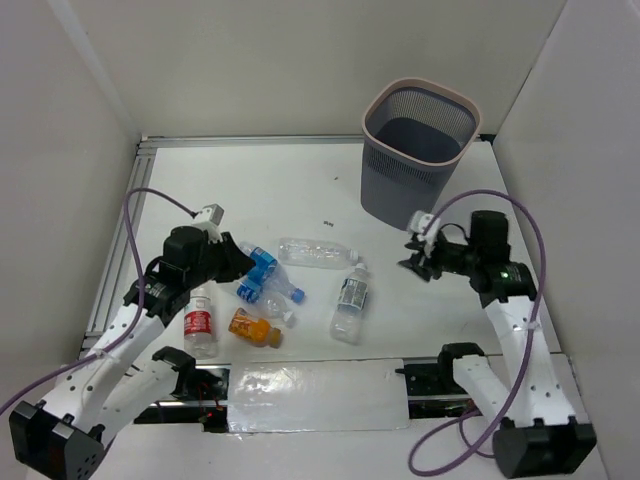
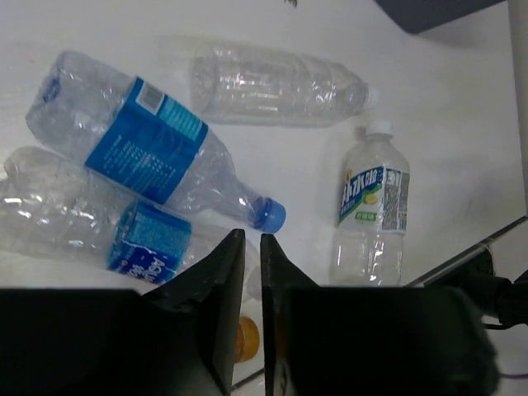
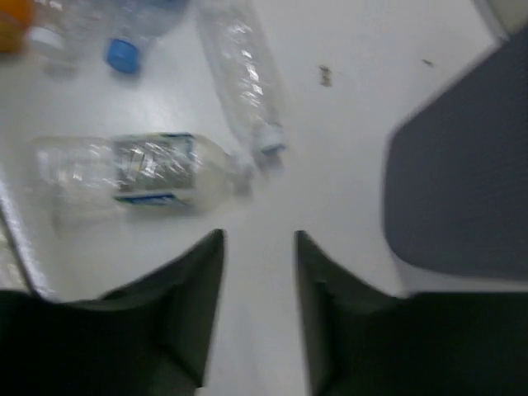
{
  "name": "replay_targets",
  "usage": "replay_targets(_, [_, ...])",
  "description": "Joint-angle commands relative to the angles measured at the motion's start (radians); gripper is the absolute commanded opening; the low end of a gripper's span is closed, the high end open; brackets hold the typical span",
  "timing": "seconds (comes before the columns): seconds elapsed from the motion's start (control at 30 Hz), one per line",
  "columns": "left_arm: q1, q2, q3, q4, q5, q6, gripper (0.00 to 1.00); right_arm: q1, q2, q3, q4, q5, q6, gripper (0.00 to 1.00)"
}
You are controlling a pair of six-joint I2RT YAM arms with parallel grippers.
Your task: Put the plastic bottles in the bin
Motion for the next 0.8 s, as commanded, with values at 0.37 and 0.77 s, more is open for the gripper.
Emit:
replay_targets(0.37, [-0.216, -0.042, 0.012, -0.189, -0.376, -0.306, 0.94, 0.691, 0.507, 0.09, 0.529, 0.519, 0.127, 1.0])
replay_targets(0.77, [-0.291, -0.048, 0.063, -0.416, -0.444, -0.5, 0.95, 0.691, 0.91, 0.226, 0.575, 0.522, 0.084, 1.0])
